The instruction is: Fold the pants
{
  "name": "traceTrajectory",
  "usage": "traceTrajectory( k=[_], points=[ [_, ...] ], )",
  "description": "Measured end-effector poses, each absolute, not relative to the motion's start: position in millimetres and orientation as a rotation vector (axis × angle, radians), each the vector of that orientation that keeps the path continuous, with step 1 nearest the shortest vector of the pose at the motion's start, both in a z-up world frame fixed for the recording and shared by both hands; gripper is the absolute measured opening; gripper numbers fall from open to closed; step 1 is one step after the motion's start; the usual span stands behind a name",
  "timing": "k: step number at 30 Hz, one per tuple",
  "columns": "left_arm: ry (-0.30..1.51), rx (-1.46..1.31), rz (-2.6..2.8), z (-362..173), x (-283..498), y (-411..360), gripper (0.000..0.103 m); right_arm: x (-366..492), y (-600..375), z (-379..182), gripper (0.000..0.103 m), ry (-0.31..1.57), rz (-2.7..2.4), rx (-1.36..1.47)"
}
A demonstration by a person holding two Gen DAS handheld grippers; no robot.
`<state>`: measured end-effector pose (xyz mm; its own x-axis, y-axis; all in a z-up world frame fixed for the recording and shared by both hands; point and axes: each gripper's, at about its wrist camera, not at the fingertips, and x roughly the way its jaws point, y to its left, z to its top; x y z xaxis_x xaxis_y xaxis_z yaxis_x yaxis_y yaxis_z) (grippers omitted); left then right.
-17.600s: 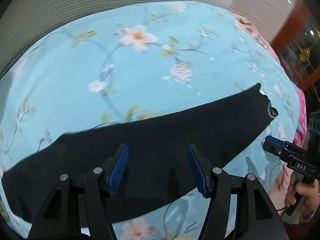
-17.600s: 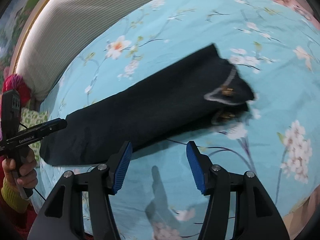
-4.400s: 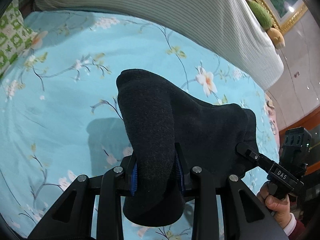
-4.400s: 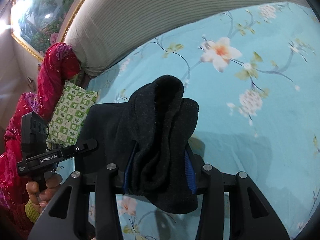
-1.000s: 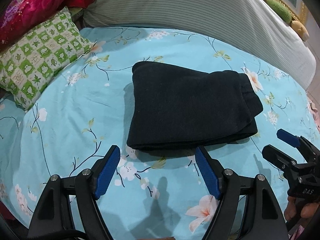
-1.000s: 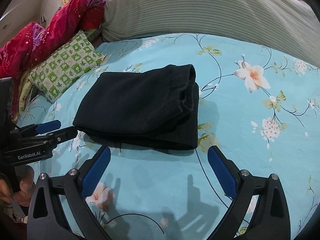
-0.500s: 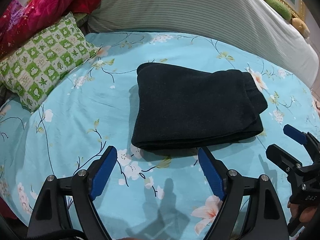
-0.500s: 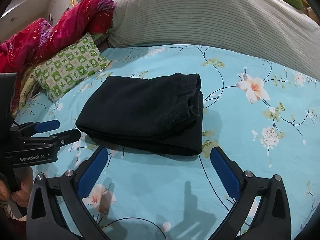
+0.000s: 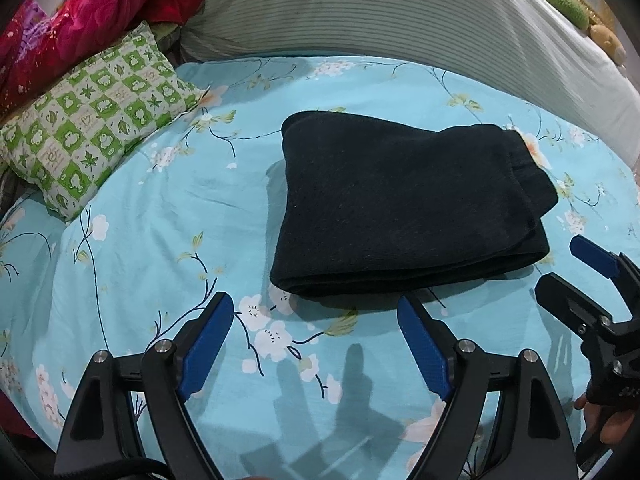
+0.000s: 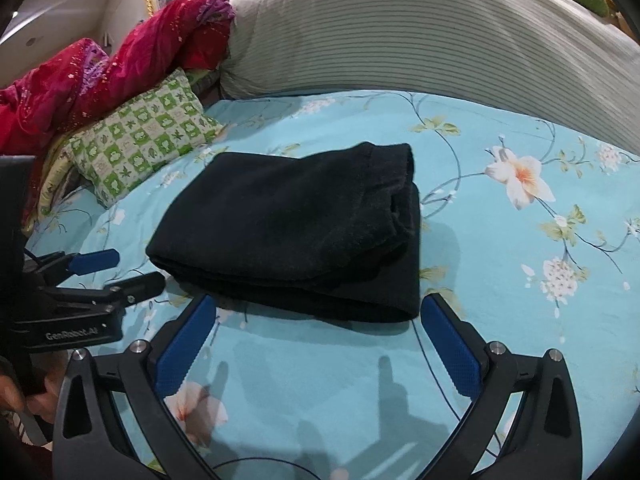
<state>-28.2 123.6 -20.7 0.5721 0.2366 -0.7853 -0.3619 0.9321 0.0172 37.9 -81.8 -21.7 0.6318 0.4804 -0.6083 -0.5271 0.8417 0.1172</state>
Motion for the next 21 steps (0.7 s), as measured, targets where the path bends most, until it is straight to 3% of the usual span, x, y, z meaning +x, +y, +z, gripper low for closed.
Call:
traceTrajectory(
  k=[21],
  points=[
    [0.905,-0.13,0.351,-26.9,-23.8,123.6,0.085,41.9,-70.8,-31.0,0.102,0.684,0.618,-0.083]
  ],
)
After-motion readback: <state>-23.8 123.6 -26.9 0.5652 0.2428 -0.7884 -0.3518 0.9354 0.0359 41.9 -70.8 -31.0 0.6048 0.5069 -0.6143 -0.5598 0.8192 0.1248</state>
